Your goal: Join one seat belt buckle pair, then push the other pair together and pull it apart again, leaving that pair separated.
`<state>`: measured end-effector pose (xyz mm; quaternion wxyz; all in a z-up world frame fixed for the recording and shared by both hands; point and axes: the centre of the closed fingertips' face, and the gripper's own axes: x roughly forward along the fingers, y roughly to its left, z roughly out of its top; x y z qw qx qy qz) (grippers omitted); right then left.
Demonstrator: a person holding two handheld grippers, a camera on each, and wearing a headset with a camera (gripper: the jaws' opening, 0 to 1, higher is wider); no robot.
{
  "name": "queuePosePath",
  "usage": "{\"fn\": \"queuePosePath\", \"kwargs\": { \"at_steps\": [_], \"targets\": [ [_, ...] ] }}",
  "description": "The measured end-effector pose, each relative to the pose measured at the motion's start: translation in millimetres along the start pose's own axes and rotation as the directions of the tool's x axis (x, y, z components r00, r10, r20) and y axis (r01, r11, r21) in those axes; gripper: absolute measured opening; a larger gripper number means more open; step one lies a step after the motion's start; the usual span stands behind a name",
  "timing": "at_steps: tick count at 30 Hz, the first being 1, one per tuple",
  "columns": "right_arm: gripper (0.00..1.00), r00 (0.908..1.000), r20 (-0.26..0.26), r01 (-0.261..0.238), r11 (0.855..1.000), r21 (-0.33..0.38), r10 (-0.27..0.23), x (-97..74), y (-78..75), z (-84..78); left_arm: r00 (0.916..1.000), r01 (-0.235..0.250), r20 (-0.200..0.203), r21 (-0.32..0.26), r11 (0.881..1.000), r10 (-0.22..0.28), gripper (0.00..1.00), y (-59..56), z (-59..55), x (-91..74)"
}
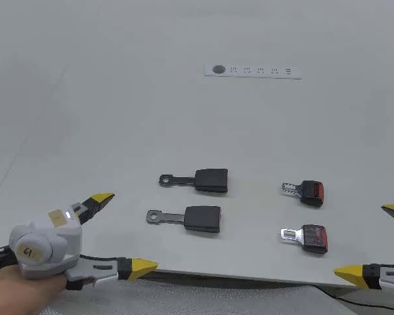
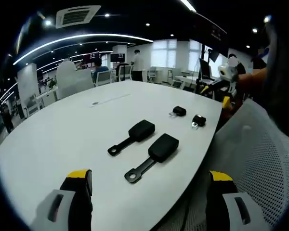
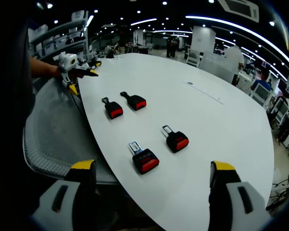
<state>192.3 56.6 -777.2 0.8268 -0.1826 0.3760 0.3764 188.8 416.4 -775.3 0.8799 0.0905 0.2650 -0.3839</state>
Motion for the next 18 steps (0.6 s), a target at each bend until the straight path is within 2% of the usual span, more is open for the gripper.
{"fn": "queuePosePath", "kwargs": {
  "at_steps": [2,4,8,13,18],
  "targets": [
    [0.98,0.9999,0.007,0.011,1.000,-0.002,-0.011,-0.8,-1.8,1.8,0.9997,0.009,-0.025,0.044,0.999,-0.008,1.00,-2.9,-1.9,2.0],
    [1.00,0.9997,0.014,0.018,1.000,-0.009,-0.018,-2.6,-3.2,4.8,0.9992,0.024,-0.034,0.059,0.998,-0.022,1.00,-7.0,-2.8,3.4],
    [1.00,0.9991,0.038,0.022,0.998,-0.053,-0.020,-6.5,-1.5,12.6,0.9992,0.028,-0.029,0.054,0.998,-0.027,1.00,-7.7,-2.0,3.7],
    [1.00,0.9993,0.032,0.021,0.999,-0.050,-0.020,-6.8,0.5,9.9,0.9994,0.025,-0.024,0.053,0.998,-0.024,1.00,-8.9,0.7,4.1],
    [1.00,0.9979,0.058,0.029,0.999,-0.032,-0.027,-8.1,0.1,12.4,0.9993,0.026,-0.029,0.061,0.998,-0.024,1.00,-11.5,1.1,4.0]
  ]
}}
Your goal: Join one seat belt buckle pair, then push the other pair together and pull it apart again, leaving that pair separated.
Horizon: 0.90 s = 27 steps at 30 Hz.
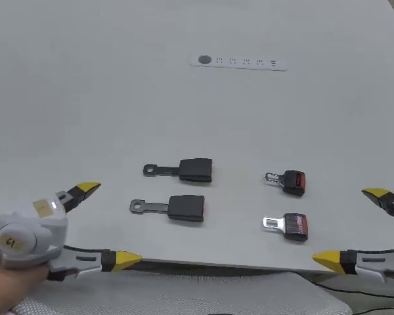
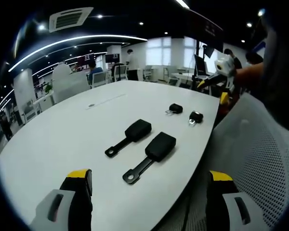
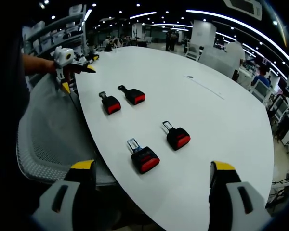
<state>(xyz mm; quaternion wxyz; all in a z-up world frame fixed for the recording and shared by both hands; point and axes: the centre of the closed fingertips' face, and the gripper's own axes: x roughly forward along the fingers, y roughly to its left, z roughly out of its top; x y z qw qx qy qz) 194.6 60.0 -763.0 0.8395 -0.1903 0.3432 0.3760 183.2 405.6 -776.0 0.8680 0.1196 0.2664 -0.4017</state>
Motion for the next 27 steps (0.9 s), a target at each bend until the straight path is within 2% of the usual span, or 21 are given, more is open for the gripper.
{"fn": "queuePosePath", "kwargs": {
  "at_steps": [8,14,19,22,25,27],
  "targets": [
    [1.00,0.9997,0.020,-0.011,1.000,0.002,0.011,-0.4,4.9,2.7,0.9999,0.011,0.000,0.001,1.000,-0.011,1.00,-5.1,1.1,-0.2],
    [1.00,0.9990,0.041,-0.016,1.000,0.003,0.016,-2.6,2.0,0.7,0.9999,0.016,-0.005,0.011,1.000,-0.016,1.00,-8.9,0.8,-0.2],
    [1.00,0.9974,0.072,-0.013,0.999,0.046,0.009,-4.6,-3.0,0.5,0.9996,0.025,-0.013,-0.003,1.000,-0.025,1.00,-10.5,-0.6,0.4],
    [0.99,0.9983,0.058,-0.006,1.000,0.025,0.004,-4.3,-3.7,-3.0,0.9996,0.022,-0.019,0.003,1.000,-0.022,1.00,-10.5,-1.4,0.3],
    [0.98,1.0000,0.010,-0.001,1.000,-0.023,0.001,-3.3,-4.3,-12.5,0.9995,0.018,-0.025,0.010,1.000,-0.018,1.00,-9.8,-1.4,0.3],
    [0.98,0.9999,0.011,-0.004,1.000,-0.028,0.004,-2.8,-3.7,-12.0,0.9996,0.012,-0.025,0.021,1.000,-0.012,1.00,-8.4,-1.0,0.1]
  ]
}}
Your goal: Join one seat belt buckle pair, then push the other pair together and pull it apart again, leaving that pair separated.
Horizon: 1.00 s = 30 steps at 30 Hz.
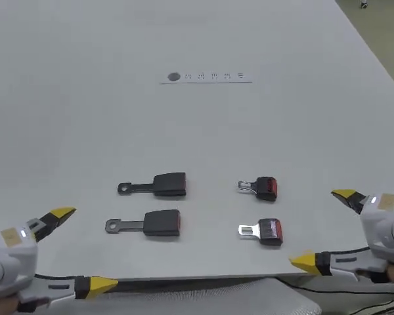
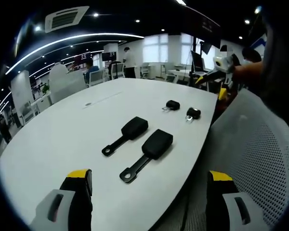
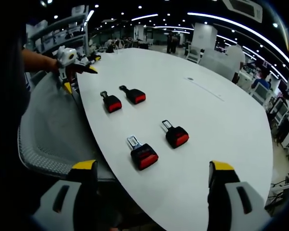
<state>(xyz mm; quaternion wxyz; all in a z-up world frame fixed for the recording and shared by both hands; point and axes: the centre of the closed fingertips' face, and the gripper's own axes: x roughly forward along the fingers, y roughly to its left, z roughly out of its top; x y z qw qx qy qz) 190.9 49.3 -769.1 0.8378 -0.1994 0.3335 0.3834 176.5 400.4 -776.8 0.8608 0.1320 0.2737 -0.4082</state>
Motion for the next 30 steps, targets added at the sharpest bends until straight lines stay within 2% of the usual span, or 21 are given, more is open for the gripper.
{"fn": "queuePosePath", "kwargs": {
  "at_steps": [6,13,15,22,27,30],
  "targets": [
    [0.98,0.9999,-0.002,-0.012,1.000,-0.019,0.012,3.2,-8.8,-0.1,0.9994,-0.035,0.002,-0.002,0.999,0.035,1.00,8.2,0.7,-1.4],
    [0.98,0.9996,0.011,-0.026,1.000,-0.017,0.027,7.0,-18.7,-2.8,0.9991,-0.040,-0.017,-0.006,0.999,0.040,1.00,9.6,-2.2,0.1],
    [0.96,0.9994,0.019,-0.029,1.000,0.004,0.029,7.9,-19.1,-1.7,0.9988,-0.043,-0.025,-0.010,0.999,0.043,1.00,10.5,-3.7,0.6],
    [0.93,0.9984,0.037,-0.042,0.999,-0.002,0.042,13.5,-19.7,2.8,0.9992,-0.031,-0.027,-0.007,0.999,0.031,1.00,10.4,-3.8,2.4],
    [0.89,0.9981,0.006,-0.061,0.997,-0.055,0.062,19.2,-15.8,4.2,0.9988,-0.037,-0.033,-0.009,0.999,0.036,1.00,12.4,-5.7,2.5],
    [0.89,0.9974,0.013,-0.070,0.995,-0.073,0.071,19.7,-15.1,7.1,0.9984,-0.048,-0.030,-0.012,0.999,0.048,1.00,14.6,-5.5,1.4]
  ]
}}
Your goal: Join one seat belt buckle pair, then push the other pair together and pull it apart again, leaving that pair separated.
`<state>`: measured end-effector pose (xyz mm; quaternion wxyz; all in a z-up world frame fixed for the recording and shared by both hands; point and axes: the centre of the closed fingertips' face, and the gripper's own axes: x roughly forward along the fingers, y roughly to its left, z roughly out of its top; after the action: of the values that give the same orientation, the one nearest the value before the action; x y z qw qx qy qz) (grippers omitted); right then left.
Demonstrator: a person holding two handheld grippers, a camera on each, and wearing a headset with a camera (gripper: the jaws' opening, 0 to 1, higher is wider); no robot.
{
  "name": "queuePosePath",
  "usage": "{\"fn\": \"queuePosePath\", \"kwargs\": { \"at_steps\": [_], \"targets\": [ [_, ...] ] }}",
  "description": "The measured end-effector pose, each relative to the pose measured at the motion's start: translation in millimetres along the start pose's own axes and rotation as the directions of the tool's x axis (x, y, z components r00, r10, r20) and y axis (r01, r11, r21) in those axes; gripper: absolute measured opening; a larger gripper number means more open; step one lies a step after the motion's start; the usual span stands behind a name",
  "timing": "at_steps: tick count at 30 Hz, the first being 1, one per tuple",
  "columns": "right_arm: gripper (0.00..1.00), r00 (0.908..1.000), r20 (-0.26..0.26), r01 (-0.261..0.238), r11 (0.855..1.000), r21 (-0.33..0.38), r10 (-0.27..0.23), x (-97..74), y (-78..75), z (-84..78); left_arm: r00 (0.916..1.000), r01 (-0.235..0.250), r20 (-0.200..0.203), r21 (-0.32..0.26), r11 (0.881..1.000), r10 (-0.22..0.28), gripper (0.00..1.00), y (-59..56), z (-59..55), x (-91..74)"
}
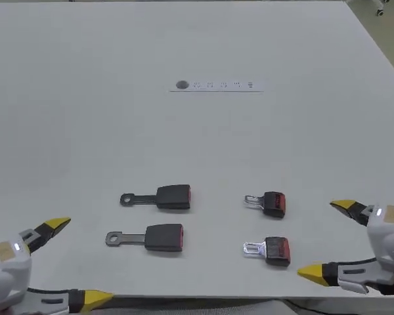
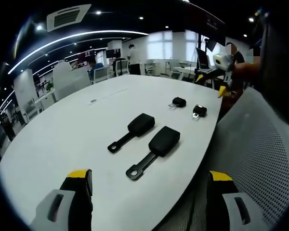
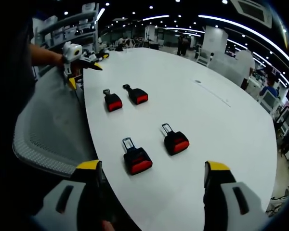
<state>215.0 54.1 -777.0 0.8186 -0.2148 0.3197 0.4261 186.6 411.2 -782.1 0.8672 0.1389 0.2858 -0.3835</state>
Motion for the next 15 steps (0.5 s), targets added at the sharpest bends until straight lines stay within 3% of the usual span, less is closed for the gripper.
{"fn": "queuePosePath", "kwargs": {
  "at_steps": [8,15],
  "targets": [
    [0.89,0.9998,0.016,-0.007,1.000,-0.002,0.007,2.0,2.8,2.7,0.9997,-0.024,-0.003,0.032,0.999,0.025,0.94,2.0,3.9,-2.2],
    [0.86,0.9999,0.015,-0.008,1.000,0.008,0.008,-2.3,1.4,-2.3,0.9988,-0.034,-0.032,0.075,0.997,0.036,0.93,2.4,2.2,-2.7]
  ]
}}
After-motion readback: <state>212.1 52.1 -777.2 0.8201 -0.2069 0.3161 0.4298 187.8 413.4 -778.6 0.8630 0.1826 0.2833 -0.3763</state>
